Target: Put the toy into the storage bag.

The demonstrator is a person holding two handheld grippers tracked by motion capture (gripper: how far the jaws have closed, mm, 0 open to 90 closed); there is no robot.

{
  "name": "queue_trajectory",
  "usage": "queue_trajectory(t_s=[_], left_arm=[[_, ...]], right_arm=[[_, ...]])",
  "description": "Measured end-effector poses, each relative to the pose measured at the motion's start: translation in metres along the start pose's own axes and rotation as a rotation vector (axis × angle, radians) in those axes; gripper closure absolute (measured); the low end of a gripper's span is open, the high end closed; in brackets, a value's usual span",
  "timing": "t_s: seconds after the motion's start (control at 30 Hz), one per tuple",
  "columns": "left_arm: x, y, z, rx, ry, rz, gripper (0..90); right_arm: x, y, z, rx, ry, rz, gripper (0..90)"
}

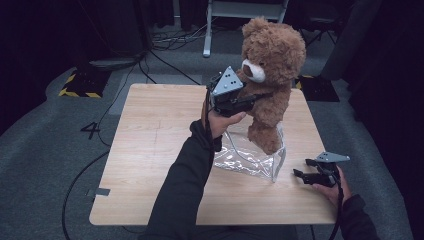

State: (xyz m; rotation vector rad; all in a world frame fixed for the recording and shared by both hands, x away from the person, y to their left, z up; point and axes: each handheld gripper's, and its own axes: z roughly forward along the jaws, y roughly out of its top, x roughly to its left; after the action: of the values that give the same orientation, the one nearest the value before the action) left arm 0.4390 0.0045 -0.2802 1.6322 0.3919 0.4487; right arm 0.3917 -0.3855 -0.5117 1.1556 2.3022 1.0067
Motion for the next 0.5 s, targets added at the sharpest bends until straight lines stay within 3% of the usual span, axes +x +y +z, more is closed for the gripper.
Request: queue_trajectory(t_s=[0.5], left_arm=[[-0.009,0.002,0.017,0.009,-0.023,0.011,59.9]], right_arm=[[0.0,0.0,0.0,0.001,0.003,-0.001,25.1]])
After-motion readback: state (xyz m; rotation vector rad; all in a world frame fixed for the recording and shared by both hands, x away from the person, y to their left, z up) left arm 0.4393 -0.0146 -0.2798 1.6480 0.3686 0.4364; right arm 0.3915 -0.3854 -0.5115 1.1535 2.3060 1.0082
